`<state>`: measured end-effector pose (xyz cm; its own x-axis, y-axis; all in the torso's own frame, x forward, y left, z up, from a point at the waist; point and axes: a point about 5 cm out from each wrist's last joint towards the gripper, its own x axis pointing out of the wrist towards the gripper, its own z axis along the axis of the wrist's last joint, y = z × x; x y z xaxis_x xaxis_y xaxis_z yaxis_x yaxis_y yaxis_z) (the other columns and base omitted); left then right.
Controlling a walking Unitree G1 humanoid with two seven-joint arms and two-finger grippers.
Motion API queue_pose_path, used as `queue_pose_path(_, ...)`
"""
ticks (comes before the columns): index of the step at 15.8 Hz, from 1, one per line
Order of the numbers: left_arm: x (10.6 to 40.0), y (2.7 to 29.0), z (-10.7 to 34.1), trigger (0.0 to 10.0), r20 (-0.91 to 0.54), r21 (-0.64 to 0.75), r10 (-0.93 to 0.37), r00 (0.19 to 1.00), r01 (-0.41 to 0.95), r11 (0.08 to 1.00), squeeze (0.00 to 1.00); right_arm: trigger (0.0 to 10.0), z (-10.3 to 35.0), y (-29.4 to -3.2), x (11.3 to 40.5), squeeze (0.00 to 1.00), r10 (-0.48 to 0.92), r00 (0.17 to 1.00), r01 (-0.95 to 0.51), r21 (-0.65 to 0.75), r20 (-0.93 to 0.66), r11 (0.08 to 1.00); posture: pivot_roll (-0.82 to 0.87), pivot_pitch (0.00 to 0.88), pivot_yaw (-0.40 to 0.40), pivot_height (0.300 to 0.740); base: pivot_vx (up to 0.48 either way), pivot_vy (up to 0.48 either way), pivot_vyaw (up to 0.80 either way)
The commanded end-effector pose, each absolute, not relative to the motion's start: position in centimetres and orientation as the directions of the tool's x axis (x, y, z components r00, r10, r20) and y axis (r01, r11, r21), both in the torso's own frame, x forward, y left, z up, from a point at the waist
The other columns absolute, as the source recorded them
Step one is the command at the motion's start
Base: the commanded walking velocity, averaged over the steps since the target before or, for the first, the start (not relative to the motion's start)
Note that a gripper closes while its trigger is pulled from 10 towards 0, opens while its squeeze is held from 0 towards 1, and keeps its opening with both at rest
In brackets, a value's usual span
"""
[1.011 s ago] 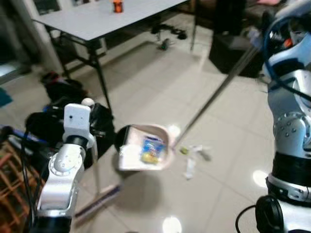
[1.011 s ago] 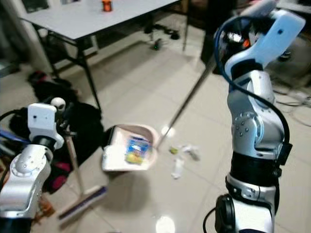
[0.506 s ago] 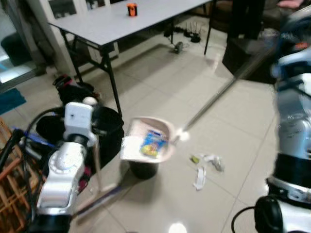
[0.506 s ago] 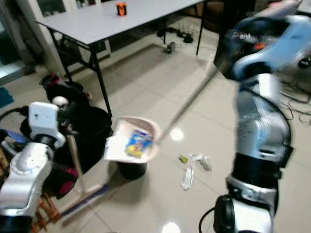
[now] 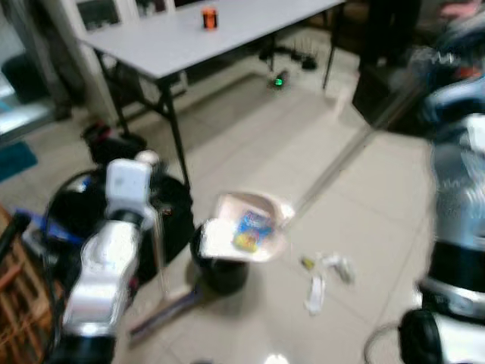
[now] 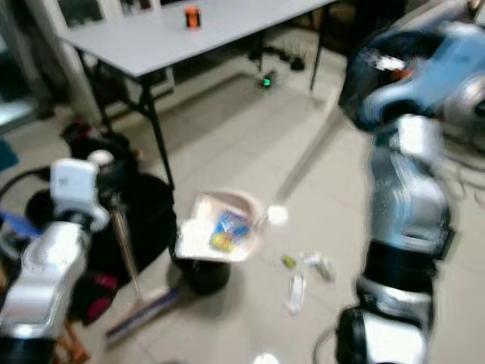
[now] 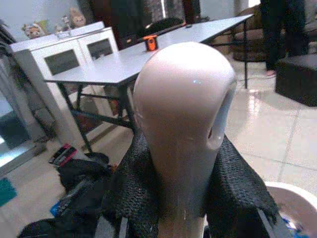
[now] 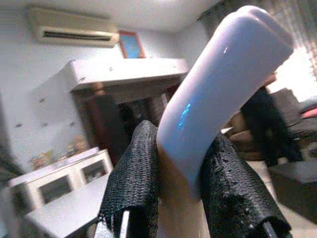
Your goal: Sweep floor
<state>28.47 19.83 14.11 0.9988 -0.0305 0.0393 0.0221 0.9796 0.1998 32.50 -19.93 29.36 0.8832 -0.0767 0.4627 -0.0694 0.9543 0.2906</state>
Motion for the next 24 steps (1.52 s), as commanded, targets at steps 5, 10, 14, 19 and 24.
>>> queue_pose_path(5, 28.5, 19.6, 15.0, 10.0, 0.08, 0.222, -0.034, 0.996, 0.015, 0.975, 0.0, 10.0, 30.8, -19.9, 32.1, 0.0, -0.067, 0.843, -0.083, 0.252, 0.534, 0.964, 0.01, 0.0, 0.052, 0.74, 0.406, 0.0, 0.0)
queue_pose_path(10, 28.3, 19.8, 14.9, 10.0, 0.095, 0.226, -0.011, 0.995, -0.011, 0.974, 0.0, 10.0, 31.0, -19.1, 32.4, 0.0, -0.026, 0.83, -0.099, 0.193, 0.558, 0.976, 0.02, 0.0, 0.045, 0.74, 0.067, 0.0, 0.0)
queue_pose_path(14, 28.0, 20.3, 14.8, 10.0, 0.101, 0.228, 0.008, 0.995, -0.031, 0.973, 0.0, 10.0, 30.7, -18.3, 32.9, 0.0, -0.006, 0.824, -0.108, 0.168, 0.566, 0.98, 0.02, 0.0, 0.039, 0.74, 0.0, 0.0, 0.0)
queue_pose_path(19, 28.1, 20.3, 14.8, 10.0, 0.102, 0.233, 0.014, 0.995, -0.038, 0.972, 0.0, 10.0, 30.6, -15.7, 33.3, 0.0, 0.101, 0.787, -0.145, 0.022, 0.609, 0.989, 0.03, 0.0, 0.034, 0.74, 0.0, 0.0, 0.0)
queue_pose_path(24, 28.0, 20.4, 15.1, 10.0, 0.107, 0.237, 0.02, 0.994, -0.045, 0.97, 0.0, 10.0, 29.6, -11.9, 33.6, 0.0, 0.229, 0.725, -0.186, -0.136, 0.649, 0.973, 0.06, 0.0, 0.02, 0.74, 0.0, 0.0, 0.0)
